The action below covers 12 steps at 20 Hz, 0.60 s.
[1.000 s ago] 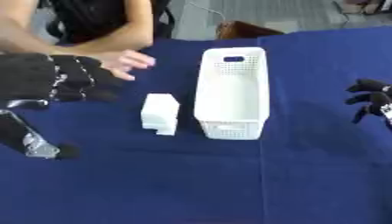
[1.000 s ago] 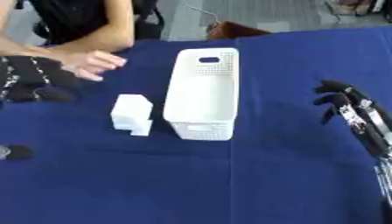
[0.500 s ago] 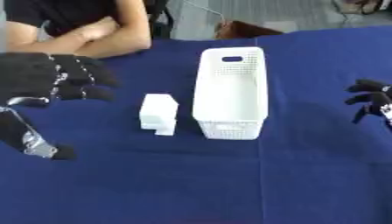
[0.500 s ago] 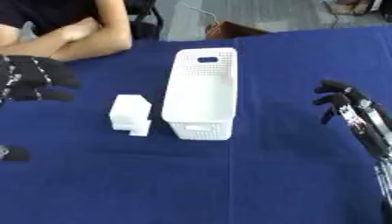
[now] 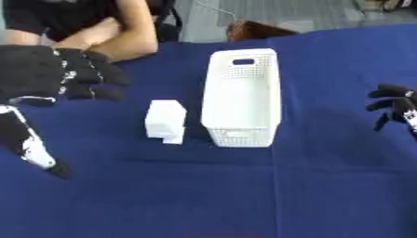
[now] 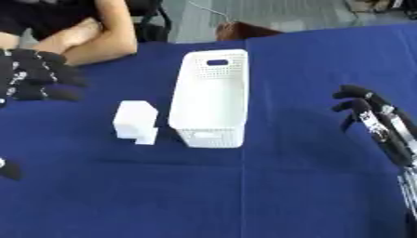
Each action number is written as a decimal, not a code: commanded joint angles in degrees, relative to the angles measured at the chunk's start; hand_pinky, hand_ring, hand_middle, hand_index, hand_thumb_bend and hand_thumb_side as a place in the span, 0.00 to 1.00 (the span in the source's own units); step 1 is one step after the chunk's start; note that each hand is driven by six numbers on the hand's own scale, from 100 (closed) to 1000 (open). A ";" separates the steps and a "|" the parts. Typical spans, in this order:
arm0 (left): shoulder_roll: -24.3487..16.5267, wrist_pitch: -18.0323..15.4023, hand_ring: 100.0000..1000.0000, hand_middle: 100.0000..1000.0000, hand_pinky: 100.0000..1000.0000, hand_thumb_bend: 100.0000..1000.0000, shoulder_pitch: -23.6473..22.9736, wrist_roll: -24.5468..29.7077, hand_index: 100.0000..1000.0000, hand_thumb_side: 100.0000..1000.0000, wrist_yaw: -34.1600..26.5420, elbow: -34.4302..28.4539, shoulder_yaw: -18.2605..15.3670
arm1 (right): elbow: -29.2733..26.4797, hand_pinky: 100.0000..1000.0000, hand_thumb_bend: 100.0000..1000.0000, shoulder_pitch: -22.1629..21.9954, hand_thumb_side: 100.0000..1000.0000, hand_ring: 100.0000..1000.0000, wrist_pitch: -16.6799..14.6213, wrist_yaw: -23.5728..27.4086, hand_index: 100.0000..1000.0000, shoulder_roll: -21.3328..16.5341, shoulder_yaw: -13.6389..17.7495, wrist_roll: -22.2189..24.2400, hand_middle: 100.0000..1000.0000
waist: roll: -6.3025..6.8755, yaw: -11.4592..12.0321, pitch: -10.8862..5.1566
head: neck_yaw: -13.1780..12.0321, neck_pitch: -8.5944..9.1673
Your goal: Pick up objects on the table and place them in the box.
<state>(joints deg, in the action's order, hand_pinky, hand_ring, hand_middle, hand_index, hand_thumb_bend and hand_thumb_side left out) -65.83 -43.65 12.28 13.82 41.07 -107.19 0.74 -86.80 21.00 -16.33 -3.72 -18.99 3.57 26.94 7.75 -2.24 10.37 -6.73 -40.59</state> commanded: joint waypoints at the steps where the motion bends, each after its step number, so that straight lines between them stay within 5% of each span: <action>1: -1.74 -0.07 1.00 1.00 1.00 0.74 0.91 -1.01 1.00 0.85 0.31 -0.28 -0.20 | -0.60 0.38 0.00 0.83 0.84 0.67 -0.06 -0.18 0.89 -0.80 0.08 0.15 0.74 | 0.00 -0.17 -0.59 | -0.50 0.28; 12: 0.01 -0.66 0.94 0.97 0.92 0.64 3.90 -0.49 1.00 0.79 -4.02 3.92 0.74 | -0.50 0.38 0.00 1.38 0.84 0.67 -0.13 -0.18 0.89 -0.60 -0.39 0.68 0.74 | 0.19 -1.39 -0.32 | -1.07 0.63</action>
<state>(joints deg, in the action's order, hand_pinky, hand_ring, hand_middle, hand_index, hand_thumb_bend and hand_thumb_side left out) -64.70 -44.22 15.49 13.06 37.81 -103.68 1.85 -86.67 21.55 -16.36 -3.72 -18.99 3.20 27.45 8.07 -3.68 10.69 -7.21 -40.58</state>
